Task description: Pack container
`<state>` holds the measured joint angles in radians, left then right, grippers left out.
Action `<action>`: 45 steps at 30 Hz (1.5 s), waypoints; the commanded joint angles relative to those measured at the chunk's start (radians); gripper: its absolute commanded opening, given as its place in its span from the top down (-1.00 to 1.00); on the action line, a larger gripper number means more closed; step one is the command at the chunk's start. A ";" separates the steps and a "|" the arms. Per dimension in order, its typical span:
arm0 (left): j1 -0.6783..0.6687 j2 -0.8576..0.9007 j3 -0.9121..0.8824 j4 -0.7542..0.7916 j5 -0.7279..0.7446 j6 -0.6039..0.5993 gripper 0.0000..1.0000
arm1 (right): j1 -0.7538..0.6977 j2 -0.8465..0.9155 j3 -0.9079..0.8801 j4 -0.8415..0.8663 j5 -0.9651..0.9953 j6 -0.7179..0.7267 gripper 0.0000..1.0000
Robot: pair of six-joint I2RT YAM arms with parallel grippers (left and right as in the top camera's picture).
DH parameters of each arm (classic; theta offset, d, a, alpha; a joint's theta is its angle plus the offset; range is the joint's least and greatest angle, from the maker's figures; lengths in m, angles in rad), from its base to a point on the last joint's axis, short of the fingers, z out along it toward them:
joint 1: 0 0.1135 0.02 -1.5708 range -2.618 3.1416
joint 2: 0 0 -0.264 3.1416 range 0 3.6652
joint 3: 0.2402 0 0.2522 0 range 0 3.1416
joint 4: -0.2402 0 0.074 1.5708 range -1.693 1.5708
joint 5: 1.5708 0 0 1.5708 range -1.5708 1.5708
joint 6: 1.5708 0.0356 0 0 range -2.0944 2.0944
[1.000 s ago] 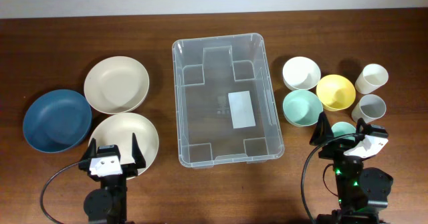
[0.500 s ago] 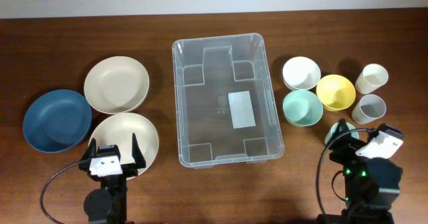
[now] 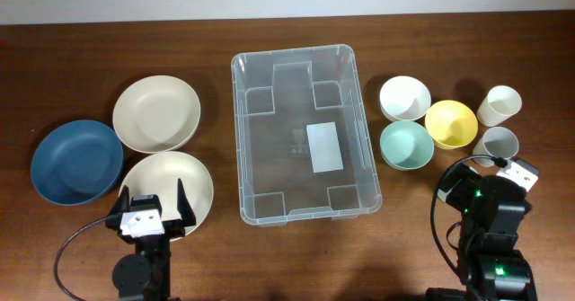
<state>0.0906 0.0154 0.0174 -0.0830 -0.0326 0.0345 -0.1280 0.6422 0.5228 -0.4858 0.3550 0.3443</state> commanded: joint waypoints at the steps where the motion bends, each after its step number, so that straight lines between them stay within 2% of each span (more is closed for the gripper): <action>1: -0.004 -0.010 -0.008 0.002 0.011 0.016 -1.00 | 0.009 0.002 0.021 0.034 -0.012 0.012 -0.98; 6: -0.004 -0.010 -0.008 0.002 0.011 0.016 -0.99 | 0.010 -0.083 0.079 0.036 -0.163 -0.001 -0.98; 9: -0.004 -0.010 -0.008 0.002 0.011 0.016 -0.99 | 0.010 -0.185 0.091 0.048 -0.236 -0.068 -0.98; 18: -0.003 -0.010 -0.008 0.002 0.011 0.016 -0.99 | 0.010 -0.433 0.043 -0.038 -0.258 -0.066 -0.98; 26: -0.004 -0.010 -0.008 0.002 0.011 0.016 -0.99 | 0.010 -0.452 -0.066 -0.129 -0.303 -0.084 -0.98; 39: -0.004 -0.010 -0.008 0.002 0.011 0.016 -0.99 | 0.010 -0.452 -0.279 -0.031 -0.251 -0.090 -0.98; 45: -0.004 -0.010 -0.008 0.002 0.011 0.016 -0.99 | 0.010 -0.452 -0.308 0.068 -0.455 -0.270 -0.98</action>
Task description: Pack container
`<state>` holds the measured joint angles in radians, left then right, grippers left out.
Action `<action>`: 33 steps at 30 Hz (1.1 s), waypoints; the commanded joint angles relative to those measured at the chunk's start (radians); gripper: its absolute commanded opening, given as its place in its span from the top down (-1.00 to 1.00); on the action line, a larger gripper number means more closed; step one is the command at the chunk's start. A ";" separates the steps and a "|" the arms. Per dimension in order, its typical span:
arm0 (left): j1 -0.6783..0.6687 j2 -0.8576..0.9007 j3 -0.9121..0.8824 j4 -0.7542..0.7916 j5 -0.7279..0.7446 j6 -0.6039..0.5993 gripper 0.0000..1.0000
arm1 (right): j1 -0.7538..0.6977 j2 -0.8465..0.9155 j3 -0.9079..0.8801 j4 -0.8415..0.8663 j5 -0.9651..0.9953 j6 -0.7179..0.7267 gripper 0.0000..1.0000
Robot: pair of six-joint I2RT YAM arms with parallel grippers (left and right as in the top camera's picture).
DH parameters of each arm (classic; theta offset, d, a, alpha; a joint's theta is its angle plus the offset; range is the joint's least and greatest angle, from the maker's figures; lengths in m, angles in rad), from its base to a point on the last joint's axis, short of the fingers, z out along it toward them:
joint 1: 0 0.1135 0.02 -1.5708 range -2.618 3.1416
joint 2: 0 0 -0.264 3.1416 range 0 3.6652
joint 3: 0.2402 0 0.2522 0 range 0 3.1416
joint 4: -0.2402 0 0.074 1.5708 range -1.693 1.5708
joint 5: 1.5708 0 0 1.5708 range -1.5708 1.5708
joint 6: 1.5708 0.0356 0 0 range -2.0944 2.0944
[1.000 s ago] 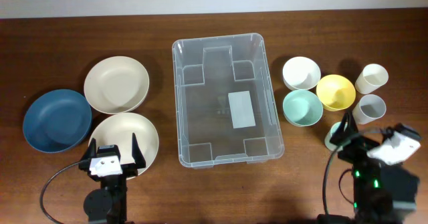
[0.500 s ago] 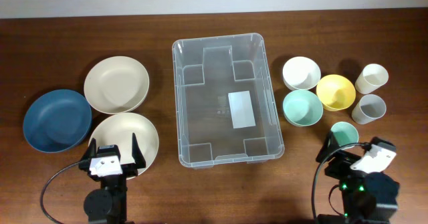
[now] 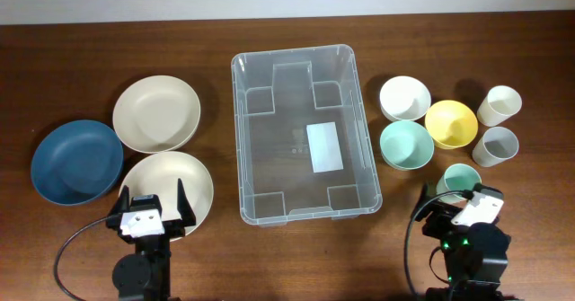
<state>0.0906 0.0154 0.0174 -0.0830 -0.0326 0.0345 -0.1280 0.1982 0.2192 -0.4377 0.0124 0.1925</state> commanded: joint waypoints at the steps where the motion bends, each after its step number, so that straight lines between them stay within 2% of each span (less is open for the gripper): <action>1: -0.004 -0.010 -0.008 0.002 0.011 0.016 -0.99 | 0.010 -0.008 -0.005 0.021 -0.114 -0.122 -0.98; 5: -0.004 -0.010 -0.008 0.002 0.011 0.016 -0.99 | 0.010 -0.008 -0.005 0.056 -0.113 -0.135 -0.98; 12: -0.004 -0.010 -0.008 0.002 0.011 0.016 -0.99 | 0.010 -0.008 -0.004 0.256 -0.106 -0.163 -0.98; 15: -0.004 -0.010 -0.008 0.002 0.011 0.016 -0.99 | 0.010 -0.008 -0.004 0.254 -0.106 -0.163 -0.98; 21: -0.004 -0.010 -0.008 0.002 0.011 0.016 -0.99 | 0.010 -0.008 -0.005 0.161 -0.106 -0.162 -0.98; 33: -0.004 -0.010 -0.008 0.002 0.011 0.016 -0.99 | 0.010 -0.008 -0.005 -0.167 -0.106 -0.162 -0.98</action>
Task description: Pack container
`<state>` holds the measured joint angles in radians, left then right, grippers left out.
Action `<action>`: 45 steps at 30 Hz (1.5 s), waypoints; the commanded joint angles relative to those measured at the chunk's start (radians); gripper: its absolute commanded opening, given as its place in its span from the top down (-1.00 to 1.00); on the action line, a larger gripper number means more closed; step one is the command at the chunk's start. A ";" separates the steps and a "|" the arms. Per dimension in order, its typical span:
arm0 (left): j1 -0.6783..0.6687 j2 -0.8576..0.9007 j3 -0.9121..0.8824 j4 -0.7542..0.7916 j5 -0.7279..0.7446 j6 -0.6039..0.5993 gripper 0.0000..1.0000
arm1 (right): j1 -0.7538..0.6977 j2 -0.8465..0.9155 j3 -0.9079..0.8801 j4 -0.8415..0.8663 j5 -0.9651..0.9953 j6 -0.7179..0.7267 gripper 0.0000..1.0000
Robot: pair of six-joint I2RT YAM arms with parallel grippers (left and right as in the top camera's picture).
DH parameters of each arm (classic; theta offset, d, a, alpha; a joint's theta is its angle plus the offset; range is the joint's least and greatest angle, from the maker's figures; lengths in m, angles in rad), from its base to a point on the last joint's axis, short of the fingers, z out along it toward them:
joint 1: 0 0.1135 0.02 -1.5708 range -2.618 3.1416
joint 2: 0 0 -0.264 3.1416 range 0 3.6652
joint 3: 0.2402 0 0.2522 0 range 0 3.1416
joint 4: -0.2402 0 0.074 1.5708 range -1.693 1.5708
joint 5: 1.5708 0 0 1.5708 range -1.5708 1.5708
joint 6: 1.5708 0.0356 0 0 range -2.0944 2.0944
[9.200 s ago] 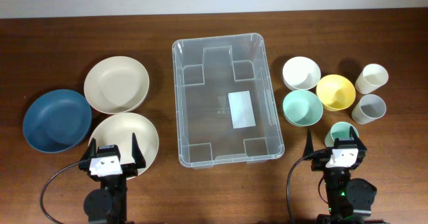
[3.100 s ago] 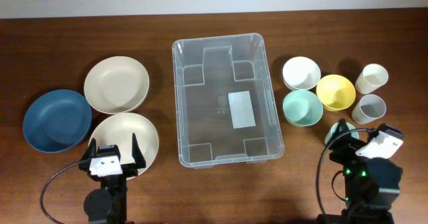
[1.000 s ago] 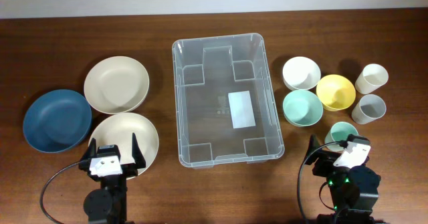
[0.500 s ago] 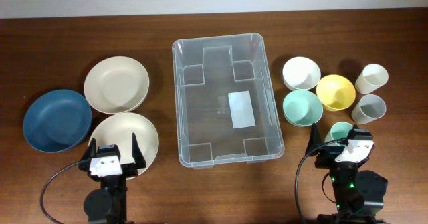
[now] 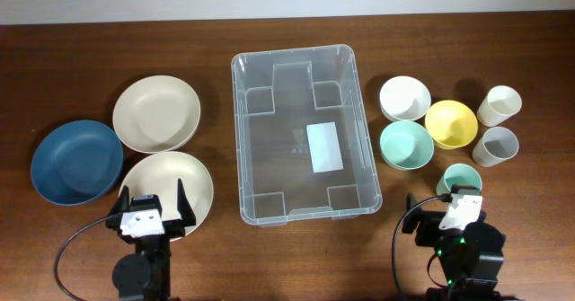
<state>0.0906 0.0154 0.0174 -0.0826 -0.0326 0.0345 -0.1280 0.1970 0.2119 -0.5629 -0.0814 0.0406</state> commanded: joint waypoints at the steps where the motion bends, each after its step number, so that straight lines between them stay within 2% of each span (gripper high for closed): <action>1: -0.004 -0.010 -0.008 0.002 0.011 0.016 -0.99 | 0.010 -0.006 0.003 -0.063 -0.013 -0.010 -0.98; 12: -0.003 -0.010 -0.008 0.017 0.011 0.016 -1.00 | 0.010 -0.006 0.003 -0.108 -0.013 -0.010 -0.98; 18: -0.003 -0.010 0.006 0.157 0.062 0.016 -1.00 | 0.010 -0.006 0.003 -0.108 -0.013 -0.010 -0.98; 21: -0.003 -0.006 0.087 0.182 -0.039 0.015 -0.99 | 0.010 -0.006 0.003 -0.108 -0.013 -0.010 -0.98; 24: -0.003 0.074 0.295 0.043 -0.260 0.005 -0.99 | 0.010 -0.006 0.003 -0.108 -0.013 -0.010 -0.98; 26: -0.003 0.159 0.377 0.012 -0.258 -0.024 -0.99 | 0.010 -0.006 0.003 -0.108 -0.013 -0.010 -0.98; 30: -0.003 0.354 0.476 -0.003 -0.130 -0.031 -0.99 | 0.010 -0.006 0.003 -0.108 -0.013 -0.010 -0.98; 35: -0.003 0.509 0.489 0.063 0.076 -0.031 -0.99 | 0.010 -0.006 0.003 -0.108 -0.013 -0.010 -0.98; 40: -0.003 0.560 0.489 0.144 0.089 -0.030 -0.99 | 0.010 -0.006 0.003 -0.108 -0.013 -0.010 -0.98; 42: -0.003 0.560 0.489 0.161 0.066 -0.031 -1.00 | 0.010 -0.006 0.003 -0.108 -0.013 -0.010 -0.98; 44: -0.003 0.565 0.489 0.161 -0.028 -0.035 -0.99 | 0.010 -0.006 0.003 -0.108 -0.013 -0.010 -0.98; 45: 0.002 0.575 0.489 0.149 -0.164 -0.089 -0.99 | 0.010 -0.006 0.003 -0.108 -0.013 -0.010 -0.98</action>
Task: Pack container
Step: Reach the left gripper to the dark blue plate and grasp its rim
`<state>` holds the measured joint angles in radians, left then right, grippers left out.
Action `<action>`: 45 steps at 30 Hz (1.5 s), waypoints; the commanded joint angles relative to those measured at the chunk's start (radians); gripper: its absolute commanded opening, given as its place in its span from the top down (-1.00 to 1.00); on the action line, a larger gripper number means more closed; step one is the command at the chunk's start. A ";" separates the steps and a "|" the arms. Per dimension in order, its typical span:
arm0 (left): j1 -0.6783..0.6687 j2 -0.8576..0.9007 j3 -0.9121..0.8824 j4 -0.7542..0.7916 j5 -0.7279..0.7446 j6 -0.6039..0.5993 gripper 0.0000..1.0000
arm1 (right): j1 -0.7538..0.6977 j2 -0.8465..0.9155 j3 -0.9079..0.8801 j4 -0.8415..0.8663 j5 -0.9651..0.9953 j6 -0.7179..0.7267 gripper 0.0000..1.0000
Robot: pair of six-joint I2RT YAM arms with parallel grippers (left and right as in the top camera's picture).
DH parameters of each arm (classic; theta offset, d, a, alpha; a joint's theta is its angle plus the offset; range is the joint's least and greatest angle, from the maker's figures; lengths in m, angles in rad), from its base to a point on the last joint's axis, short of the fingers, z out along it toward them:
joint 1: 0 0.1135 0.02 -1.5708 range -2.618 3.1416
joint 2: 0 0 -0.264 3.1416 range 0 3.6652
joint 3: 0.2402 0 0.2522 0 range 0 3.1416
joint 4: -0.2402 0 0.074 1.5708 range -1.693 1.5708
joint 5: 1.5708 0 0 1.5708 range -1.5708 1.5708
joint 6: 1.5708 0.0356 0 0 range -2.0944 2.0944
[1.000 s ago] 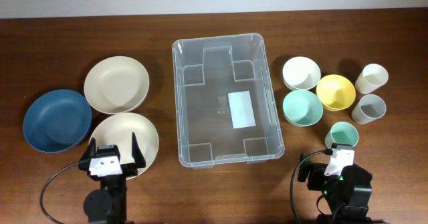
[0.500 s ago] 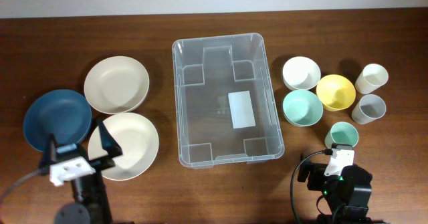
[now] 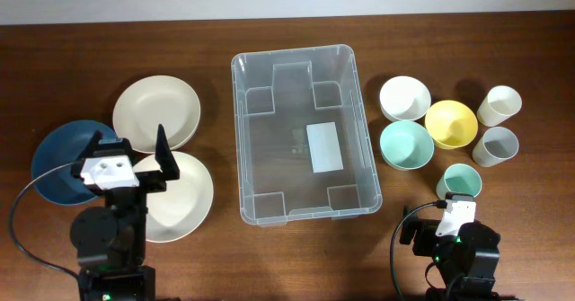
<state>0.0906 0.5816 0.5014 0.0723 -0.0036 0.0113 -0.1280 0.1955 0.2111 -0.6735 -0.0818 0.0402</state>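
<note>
The clear plastic container (image 3: 305, 135) stands empty mid-table, with only a white label on its floor. Left of it lie a blue plate (image 3: 58, 162) and two cream plates, one far (image 3: 157, 112) and one near (image 3: 184, 198). My left gripper (image 3: 128, 144) is open above the gap between the blue plate and the near cream plate, holding nothing. On the right are a white bowl (image 3: 404, 97), a yellow bowl (image 3: 451, 123), a teal bowl (image 3: 406, 144), a cream cup (image 3: 499, 105), a grey cup (image 3: 496, 146) and a teal cup (image 3: 460, 181). My right gripper (image 3: 449, 222) sits just in front of the teal cup, its fingers hidden.
Both arm bases stand at the table's front edge, with black cables looping beside them. The table's back edge runs close behind the container and the cups.
My left gripper has moved from the near rim of the near cream plate, away from me and left, to above the blue and near cream plates. The right arm sits slightly further back.
At first my right arm covered the teal cup. It then stood nearer the front edge with the cup in view, and further back at each later moment. The left gripper stayed open at the front edge until now. No dish has moved.
</note>
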 commanded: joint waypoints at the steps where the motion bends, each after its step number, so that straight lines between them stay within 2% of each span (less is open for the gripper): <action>1: 0.006 0.012 0.005 -0.011 -0.242 -0.095 -0.99 | 0.010 -0.005 0.003 0.003 -0.012 -0.010 -0.98; 3: 0.038 0.026 0.005 -0.040 -0.381 -0.214 -0.99 | 0.010 -0.005 0.004 0.003 -0.012 -0.010 -0.98; 4: 0.058 0.034 0.005 -0.046 -0.406 -0.253 -0.99 | 0.010 -0.005 0.003 0.003 -0.012 -0.010 -0.98; 8: 0.213 0.113 0.005 -0.024 -0.407 -0.403 -0.99 | 0.010 -0.005 0.003 0.003 -0.012 -0.010 -0.98; 12: 0.384 0.232 0.005 -0.020 -0.325 -0.544 -1.00 | 0.010 -0.005 0.003 0.003 -0.012 -0.010 -0.98; 15: 0.541 0.378 0.005 -0.014 -0.179 -0.612 -0.99 | 0.010 -0.005 0.003 0.003 -0.012 -0.010 -0.98; 20: 0.684 0.551 0.005 0.020 -0.051 -0.612 -0.99 | 0.010 -0.005 0.003 0.003 -0.012 -0.010 -0.98; 24: 0.737 0.641 0.005 0.046 -0.005 -0.614 -0.99 | 0.010 -0.005 0.003 0.003 -0.012 -0.010 -0.98; 32: 0.743 0.834 0.005 0.157 0.035 -0.613 -0.99 | 0.010 -0.005 0.003 0.003 -0.012 -0.010 -0.98; 38: 0.743 0.988 0.005 0.321 0.104 -0.612 -0.99 | 0.010 -0.005 0.003 0.003 -0.012 -0.010 -0.98; 45: 0.743 1.076 0.005 0.353 0.093 -0.613 -0.99 | 0.010 -0.005 0.003 0.003 -0.012 -0.010 -0.98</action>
<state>0.8291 1.6161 0.5011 0.4084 0.0792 -0.5957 -0.1280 0.1955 0.2111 -0.6735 -0.0849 0.0406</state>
